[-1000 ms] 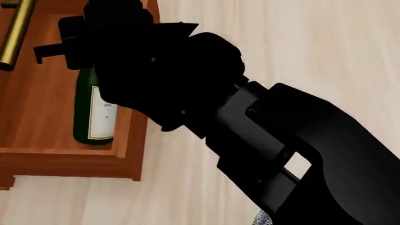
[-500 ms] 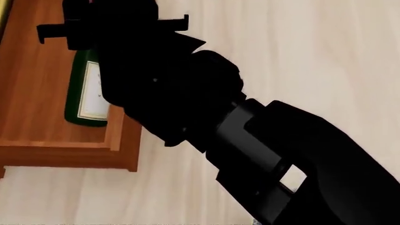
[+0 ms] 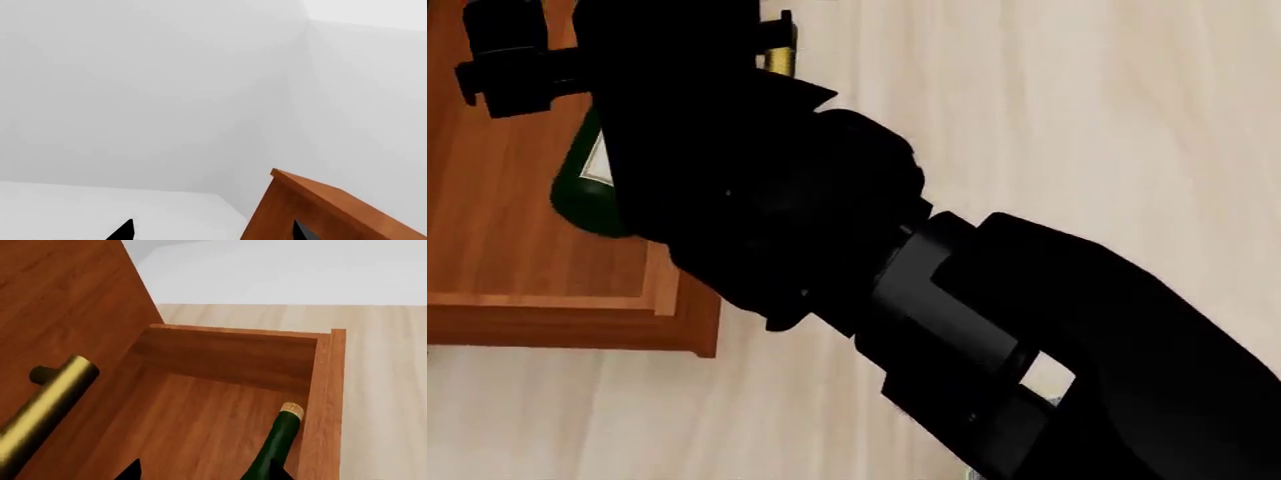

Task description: Put the wine bottle in the bottom drawer of the cabinet.

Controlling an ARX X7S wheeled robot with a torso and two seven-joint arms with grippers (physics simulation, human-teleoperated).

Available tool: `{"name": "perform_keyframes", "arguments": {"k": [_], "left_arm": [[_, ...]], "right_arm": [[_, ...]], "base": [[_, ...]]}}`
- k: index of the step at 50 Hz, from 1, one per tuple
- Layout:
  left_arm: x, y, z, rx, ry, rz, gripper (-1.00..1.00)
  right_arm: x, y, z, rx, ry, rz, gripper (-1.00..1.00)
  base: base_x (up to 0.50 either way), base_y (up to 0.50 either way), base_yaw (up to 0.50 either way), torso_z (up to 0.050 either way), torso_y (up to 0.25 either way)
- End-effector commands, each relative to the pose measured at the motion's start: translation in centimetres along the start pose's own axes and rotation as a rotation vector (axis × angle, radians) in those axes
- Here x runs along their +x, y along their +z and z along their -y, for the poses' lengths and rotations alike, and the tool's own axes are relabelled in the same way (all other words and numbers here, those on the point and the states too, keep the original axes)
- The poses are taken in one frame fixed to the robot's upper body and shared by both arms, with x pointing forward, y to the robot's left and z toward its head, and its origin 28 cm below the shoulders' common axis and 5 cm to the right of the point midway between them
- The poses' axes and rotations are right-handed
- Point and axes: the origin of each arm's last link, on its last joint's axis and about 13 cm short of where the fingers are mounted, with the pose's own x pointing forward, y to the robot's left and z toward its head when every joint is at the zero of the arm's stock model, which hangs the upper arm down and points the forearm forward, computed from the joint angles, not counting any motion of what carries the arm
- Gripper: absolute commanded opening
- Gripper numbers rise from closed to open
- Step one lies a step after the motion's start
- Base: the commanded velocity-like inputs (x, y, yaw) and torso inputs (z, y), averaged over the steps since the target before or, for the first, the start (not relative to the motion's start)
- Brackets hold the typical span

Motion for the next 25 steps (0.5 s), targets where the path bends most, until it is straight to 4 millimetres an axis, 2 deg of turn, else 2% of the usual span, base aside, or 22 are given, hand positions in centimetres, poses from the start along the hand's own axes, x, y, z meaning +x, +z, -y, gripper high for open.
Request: {"name": "perform_keyframes", "arguments": {"k": [1, 7, 11, 21, 25], "left_arm": [[0.2, 0.1, 0.3, -0.001, 0.001, 0.0, 1.0], [0.2, 0.1, 0.2, 0.001, 0.0, 0.001, 1.0], [0.2, 0.2, 0.2, 0.001, 0.0, 0.003, 1.0], [-0.1, 0.0, -0.1, 0.0, -0.002, 0.007, 1.0], [0.0, 0.1, 0.0, 0.001, -0.003, 0.007, 1.0]], "right_arm": [[-2.4, -8.2, 0.9, -0.139, -0.027, -0.684, 1.0], [-2.2, -7.5, 1.0, -0.16, -0.03, -0.648, 1.0], [-2.0, -6.2, 0.9, -0.17, -0.029, -0.602, 1.0], [-2.0, -1.9, 0.3, -0.218, -0.006, -0.458, 1.0], [-2.2, 0.5, -0.2, -0.268, 0.029, -0.366, 1.0]], "base": [[0.0, 0.0, 0.0, 0.0, -0.01], [0.0, 0.0, 0.0, 0.0, -0.008], [0.0, 0.0, 0.0, 0.0, -0.008], [0.0, 0.0, 0.0, 0.0, -0.007], [0.0, 0.0, 0.0, 0.0, -0.005]]}}
